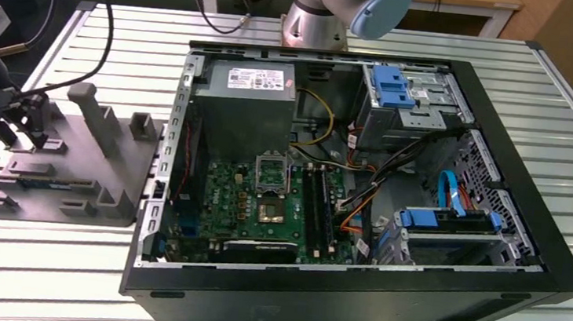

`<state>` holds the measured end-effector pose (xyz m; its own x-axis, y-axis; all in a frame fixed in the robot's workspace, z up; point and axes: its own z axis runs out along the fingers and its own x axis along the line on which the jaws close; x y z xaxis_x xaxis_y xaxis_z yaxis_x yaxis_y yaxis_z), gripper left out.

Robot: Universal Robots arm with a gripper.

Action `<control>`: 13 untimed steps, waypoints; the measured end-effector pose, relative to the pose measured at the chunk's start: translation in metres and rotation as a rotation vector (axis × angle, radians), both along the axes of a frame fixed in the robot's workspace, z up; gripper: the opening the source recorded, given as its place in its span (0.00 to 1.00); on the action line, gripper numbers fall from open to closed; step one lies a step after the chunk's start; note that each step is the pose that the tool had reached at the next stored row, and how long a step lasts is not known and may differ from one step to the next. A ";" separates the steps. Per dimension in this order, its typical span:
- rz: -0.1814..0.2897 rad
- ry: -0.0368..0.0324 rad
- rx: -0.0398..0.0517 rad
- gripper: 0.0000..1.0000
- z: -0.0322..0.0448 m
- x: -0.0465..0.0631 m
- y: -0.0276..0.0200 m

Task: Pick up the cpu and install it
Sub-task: 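Pick up the cpu and move it towards the insertion slot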

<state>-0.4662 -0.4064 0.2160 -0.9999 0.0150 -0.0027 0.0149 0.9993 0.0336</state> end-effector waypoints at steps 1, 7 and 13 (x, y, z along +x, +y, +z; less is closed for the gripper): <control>0.000 0.0000 0.0000 0.47 0.0002 0.000 0.0000; 0.000 0.0000 0.0000 0.47 0.0017 0.000 0.0000; 0.000 0.0000 0.0000 0.47 0.0035 0.000 0.0000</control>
<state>-0.4662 -0.4064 0.2195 -0.9999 0.0150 -0.0027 0.0149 0.9993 0.0336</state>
